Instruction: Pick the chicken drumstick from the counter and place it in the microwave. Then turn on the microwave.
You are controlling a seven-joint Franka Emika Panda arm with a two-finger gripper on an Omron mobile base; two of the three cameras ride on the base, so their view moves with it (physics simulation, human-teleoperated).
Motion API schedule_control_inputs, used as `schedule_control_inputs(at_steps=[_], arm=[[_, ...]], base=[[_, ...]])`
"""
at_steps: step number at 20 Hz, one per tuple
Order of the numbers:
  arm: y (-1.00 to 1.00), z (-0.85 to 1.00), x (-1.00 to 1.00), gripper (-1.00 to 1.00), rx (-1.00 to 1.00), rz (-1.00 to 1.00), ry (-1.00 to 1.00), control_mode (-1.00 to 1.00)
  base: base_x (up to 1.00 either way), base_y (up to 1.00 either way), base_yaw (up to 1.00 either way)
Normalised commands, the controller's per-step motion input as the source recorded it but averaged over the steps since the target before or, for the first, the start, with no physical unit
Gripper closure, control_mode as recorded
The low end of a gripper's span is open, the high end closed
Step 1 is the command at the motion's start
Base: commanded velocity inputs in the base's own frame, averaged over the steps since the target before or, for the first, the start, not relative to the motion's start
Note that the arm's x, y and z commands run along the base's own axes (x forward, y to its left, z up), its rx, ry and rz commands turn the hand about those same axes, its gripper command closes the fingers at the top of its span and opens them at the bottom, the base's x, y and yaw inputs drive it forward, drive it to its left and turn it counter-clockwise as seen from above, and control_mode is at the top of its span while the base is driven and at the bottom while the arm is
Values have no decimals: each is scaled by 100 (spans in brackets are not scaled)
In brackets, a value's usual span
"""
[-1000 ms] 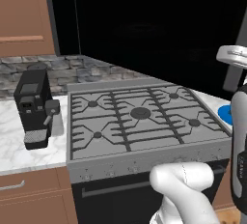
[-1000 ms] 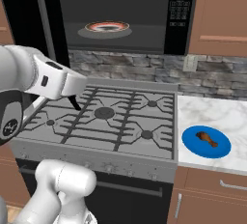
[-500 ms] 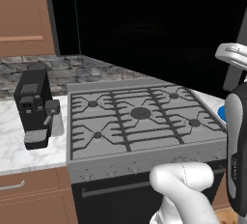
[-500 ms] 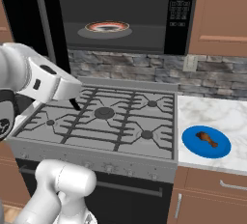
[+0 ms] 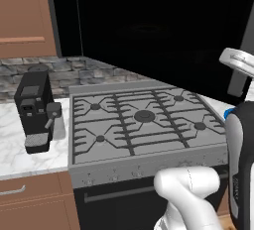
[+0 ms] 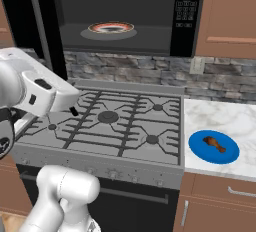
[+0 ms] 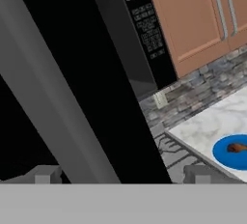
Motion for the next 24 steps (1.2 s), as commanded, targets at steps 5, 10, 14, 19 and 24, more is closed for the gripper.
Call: schedule_control_inputs(at_steps=[5,10,14,19,24], arm=[[-11,3,-2,-100,-22,-1,-26,-100],[-2,15,-13,-100,-25,-3,-20,-100],[0,21,-16,-100,-27,-5,-17,-100],[-1,18,-18,-100,-21,-13,-4,-100],[-19,3,-41,-100,-8,-18,0,-100]], base=[[0,0,0],[0,0,0],[0,0,0],[0,0,0],[0,0,0]])
